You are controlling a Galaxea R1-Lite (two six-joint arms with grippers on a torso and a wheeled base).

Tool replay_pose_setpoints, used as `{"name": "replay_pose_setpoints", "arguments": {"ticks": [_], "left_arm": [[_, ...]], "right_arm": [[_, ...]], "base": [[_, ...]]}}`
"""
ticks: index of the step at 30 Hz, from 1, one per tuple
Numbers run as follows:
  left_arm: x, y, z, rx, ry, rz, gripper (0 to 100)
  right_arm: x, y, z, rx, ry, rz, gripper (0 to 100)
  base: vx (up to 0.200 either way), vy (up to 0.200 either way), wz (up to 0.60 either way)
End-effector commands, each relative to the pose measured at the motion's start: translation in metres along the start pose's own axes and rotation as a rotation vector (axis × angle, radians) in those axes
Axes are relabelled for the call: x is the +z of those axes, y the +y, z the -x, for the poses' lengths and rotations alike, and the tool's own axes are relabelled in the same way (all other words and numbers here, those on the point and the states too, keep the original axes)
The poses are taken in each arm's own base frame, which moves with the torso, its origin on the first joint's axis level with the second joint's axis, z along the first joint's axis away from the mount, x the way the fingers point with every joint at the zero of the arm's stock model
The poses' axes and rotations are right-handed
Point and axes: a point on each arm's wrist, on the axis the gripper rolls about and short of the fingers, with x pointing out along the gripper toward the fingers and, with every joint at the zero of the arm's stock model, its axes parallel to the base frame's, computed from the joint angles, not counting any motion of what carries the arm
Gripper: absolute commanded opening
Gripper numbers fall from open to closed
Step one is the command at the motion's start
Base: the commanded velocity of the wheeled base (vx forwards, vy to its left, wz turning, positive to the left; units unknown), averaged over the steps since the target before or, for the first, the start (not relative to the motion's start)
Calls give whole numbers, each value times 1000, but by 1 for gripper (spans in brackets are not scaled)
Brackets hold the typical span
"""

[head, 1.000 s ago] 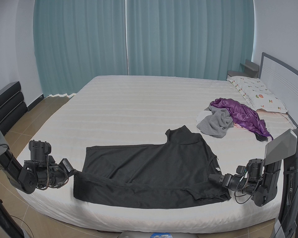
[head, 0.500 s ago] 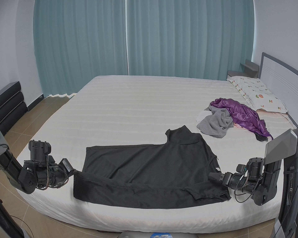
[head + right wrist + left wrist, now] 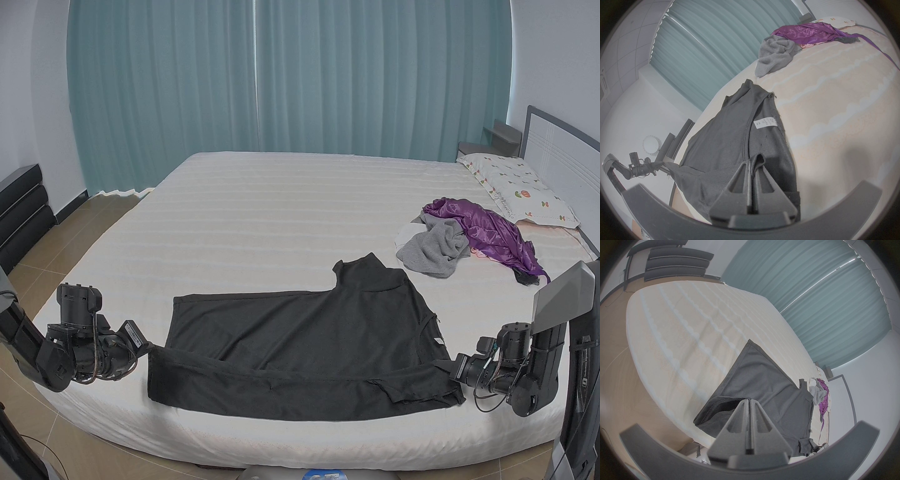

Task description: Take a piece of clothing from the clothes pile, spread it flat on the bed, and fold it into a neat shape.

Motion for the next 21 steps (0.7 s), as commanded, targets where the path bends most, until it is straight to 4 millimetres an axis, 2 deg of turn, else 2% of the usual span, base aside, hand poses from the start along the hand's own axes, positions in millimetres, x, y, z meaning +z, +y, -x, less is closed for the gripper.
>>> {"name": "replay_pose_setpoints", "arguments": {"ticks": [1, 6, 14, 21], "left_arm": [[0, 0, 1, -1, -1, -1, 0], [1, -2, 6, -12, -16, -4, 0], [3, 2, 17, -9, -40, 8, 0], [1, 5, 24, -9, -50, 13, 0]], "right_arm": [[7, 4, 9, 12, -31, 3, 0], [13, 17, 33, 35, -55, 9, 0], [5, 35, 75, 93, -18, 10, 0], [7, 43, 91, 115, -43, 20, 0]], "base": [[0, 0, 0], [0, 0, 0], [0, 0, 0], [0, 0, 0]]}}
